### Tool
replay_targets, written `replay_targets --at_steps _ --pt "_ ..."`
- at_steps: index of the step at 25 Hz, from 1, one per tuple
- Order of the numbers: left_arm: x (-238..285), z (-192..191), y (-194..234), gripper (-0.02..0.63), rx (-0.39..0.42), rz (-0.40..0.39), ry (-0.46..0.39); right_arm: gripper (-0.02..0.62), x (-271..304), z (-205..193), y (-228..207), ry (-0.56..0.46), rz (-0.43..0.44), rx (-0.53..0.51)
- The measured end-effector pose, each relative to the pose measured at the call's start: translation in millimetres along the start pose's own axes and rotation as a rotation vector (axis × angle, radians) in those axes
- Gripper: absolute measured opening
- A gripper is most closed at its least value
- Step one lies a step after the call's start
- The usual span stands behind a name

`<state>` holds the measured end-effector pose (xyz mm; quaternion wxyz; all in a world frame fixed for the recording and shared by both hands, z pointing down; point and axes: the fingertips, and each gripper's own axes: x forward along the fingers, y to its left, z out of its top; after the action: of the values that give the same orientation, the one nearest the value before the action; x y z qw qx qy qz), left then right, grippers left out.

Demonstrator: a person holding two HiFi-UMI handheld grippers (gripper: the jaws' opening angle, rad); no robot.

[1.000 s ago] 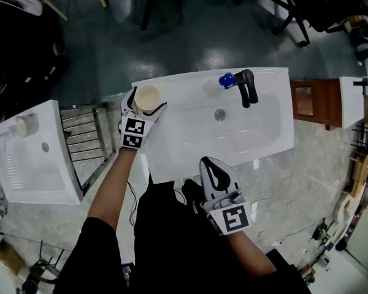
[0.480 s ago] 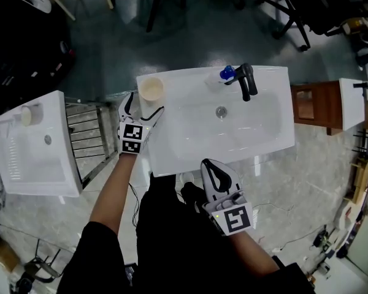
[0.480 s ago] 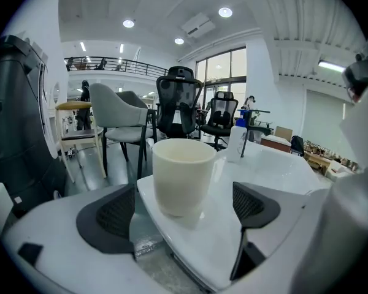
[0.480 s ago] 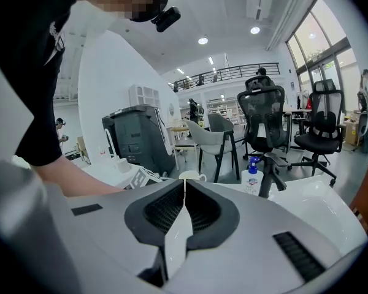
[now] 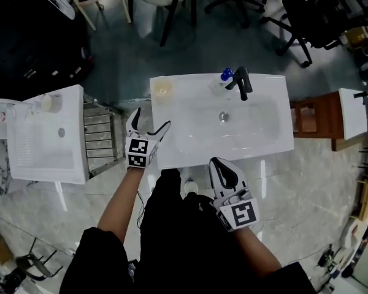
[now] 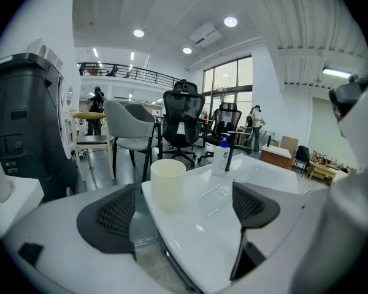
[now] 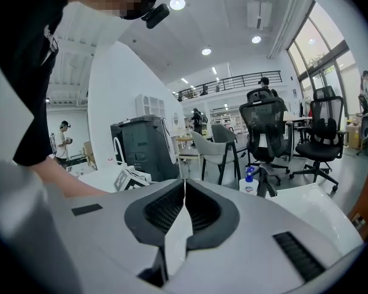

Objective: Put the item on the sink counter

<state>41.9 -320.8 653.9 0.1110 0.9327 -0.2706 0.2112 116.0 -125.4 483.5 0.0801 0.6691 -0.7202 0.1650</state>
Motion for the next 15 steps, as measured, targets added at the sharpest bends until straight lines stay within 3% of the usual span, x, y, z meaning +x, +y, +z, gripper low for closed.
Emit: replay_targets --at_steps 5,15 --pt "-61.5 30.5 -38.7 0.483 -0.068 0.001 -0.068 0.032 -43.0 9.0 7.7 -0.032 0.023 -0.019" --pt "-186.3 57.3 -189.2 0.482 -0.138 -0.118 -0.168 0.032 -147.0 -7.9 23.4 -0.078 0.009 0.017"
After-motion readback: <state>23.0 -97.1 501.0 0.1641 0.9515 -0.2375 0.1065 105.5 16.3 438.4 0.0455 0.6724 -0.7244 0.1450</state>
